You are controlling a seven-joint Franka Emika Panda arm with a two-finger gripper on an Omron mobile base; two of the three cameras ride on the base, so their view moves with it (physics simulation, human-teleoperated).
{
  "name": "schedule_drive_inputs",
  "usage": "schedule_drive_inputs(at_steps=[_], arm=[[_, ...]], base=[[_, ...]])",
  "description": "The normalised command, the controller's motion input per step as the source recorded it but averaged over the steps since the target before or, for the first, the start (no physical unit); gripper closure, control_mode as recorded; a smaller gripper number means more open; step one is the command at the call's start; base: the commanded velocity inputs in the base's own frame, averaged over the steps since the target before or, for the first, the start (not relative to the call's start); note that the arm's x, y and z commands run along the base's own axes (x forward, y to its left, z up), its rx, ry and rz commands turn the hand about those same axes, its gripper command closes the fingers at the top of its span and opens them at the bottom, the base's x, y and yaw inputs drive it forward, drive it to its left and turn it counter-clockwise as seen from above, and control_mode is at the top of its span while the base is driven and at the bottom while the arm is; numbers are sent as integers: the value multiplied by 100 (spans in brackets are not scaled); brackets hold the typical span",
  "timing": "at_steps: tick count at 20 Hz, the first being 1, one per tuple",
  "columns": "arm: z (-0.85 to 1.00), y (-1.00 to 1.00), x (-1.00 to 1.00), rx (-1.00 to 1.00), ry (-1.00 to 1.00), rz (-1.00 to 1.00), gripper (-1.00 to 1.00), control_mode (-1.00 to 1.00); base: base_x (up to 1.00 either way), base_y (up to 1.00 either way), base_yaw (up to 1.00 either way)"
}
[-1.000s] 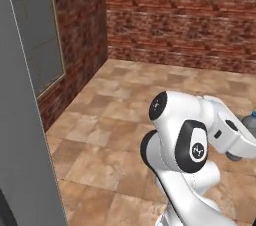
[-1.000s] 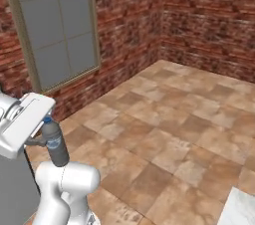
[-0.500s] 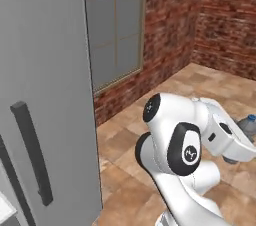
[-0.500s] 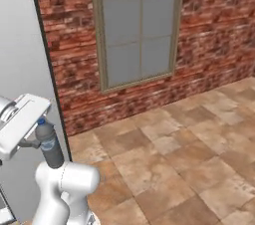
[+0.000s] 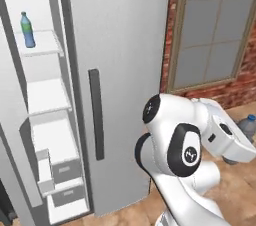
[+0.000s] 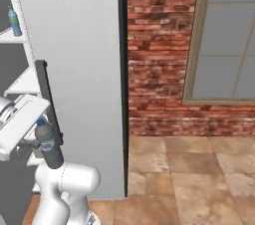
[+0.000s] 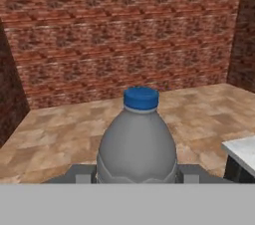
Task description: Take the bottled waters from the counter and place them in the freezer to freeze. Close the freezer door after placing the bottles.
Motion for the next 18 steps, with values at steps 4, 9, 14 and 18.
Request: schedule_drive_inputs(at_steps=[4,9,14,18], arm=[[0,0,0,0,0,0,100,100],[0,0,0,0,0,0,100,100],[0,0,0,0,0,0,100,100],[0,0,0,0,0,0,100,100]], base=[[38,0,58],[36,11,46],[34,17,42],[46,36,36]])
